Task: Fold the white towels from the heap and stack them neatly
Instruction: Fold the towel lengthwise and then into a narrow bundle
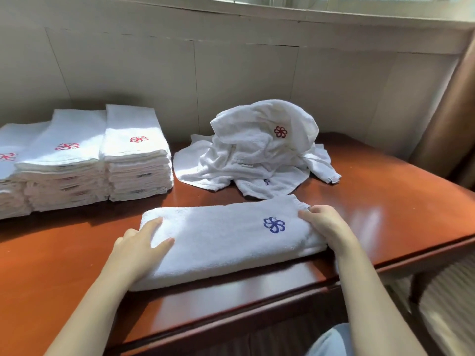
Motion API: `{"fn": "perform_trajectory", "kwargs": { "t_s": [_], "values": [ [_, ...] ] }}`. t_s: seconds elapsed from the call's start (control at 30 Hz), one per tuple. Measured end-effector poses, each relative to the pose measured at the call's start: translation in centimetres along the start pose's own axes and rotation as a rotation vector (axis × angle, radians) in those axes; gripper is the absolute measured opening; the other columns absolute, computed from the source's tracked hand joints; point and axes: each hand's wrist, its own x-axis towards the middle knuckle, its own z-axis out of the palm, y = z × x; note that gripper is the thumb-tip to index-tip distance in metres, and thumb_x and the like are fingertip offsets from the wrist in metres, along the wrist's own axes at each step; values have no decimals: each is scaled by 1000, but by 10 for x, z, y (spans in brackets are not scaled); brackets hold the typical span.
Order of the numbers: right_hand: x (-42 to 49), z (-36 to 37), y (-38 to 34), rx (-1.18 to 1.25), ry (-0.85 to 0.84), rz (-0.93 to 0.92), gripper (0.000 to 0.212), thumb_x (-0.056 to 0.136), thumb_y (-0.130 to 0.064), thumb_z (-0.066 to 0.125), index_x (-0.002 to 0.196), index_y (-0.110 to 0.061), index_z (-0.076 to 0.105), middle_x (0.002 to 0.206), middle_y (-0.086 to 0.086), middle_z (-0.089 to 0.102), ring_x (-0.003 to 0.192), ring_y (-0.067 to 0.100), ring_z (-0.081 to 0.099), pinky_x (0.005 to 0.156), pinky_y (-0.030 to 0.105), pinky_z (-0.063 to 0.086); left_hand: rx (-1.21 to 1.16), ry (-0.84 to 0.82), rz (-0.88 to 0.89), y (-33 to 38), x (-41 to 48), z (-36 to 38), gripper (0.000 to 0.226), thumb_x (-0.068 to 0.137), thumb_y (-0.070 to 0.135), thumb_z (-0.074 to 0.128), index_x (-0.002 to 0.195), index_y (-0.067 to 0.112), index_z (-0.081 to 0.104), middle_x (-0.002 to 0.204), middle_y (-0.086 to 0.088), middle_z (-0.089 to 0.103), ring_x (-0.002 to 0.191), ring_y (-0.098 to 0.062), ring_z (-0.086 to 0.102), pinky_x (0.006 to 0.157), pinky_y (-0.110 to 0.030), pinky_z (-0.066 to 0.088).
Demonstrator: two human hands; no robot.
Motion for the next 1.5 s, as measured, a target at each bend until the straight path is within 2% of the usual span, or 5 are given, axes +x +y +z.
{"fn": "perform_trajectory", "kwargs": {
  "t_s": [0.43,0.63,0.97,1.2,1.5],
  "values": [
    [-8,-8,0,-667,167,19,34,84,-39,63,103,-12,52,106,9,56,100,33,55,75,35,43,-178,21,-33,-3,5,-7,87,84,44,68,150,13,22,153,-6,34,135,-30,39,104,-39,34],
    [-22,32,-18,-301,313,-781,58,80,2,64,135,-7,47,128,11,53,119,27,49,100,27,35,-263,-130,-69,-13,-9,-19,113,69,47,81,152,28,7,154,4,28,132,-23,42,98,-32,39],
    [-46,87,-56,-1105,-473,-525,58,92,-59,38,145,-40,23,143,4,37,127,27,38,99,39,36,-1014,433,-259,-19,5,-11,76,93,10,56,151,29,10,116,-17,62,78,-22,62,93,-36,49],
    [-30,66,-60,-692,-607,-450,57,91,-41,57,143,-38,33,139,-11,45,119,6,46,98,21,34,-807,-106,-45,0,-16,3,74,88,19,64,143,48,23,112,14,53,82,-11,65,57,-21,53],
    [-30,64,-49,-237,-1025,-240,55,87,-41,63,132,-57,36,90,-19,55,78,-6,59,72,13,47,-672,245,23,2,5,6,49,85,-2,51,130,17,55,122,-5,61,95,-26,60,82,-30,49]
  ]
}}
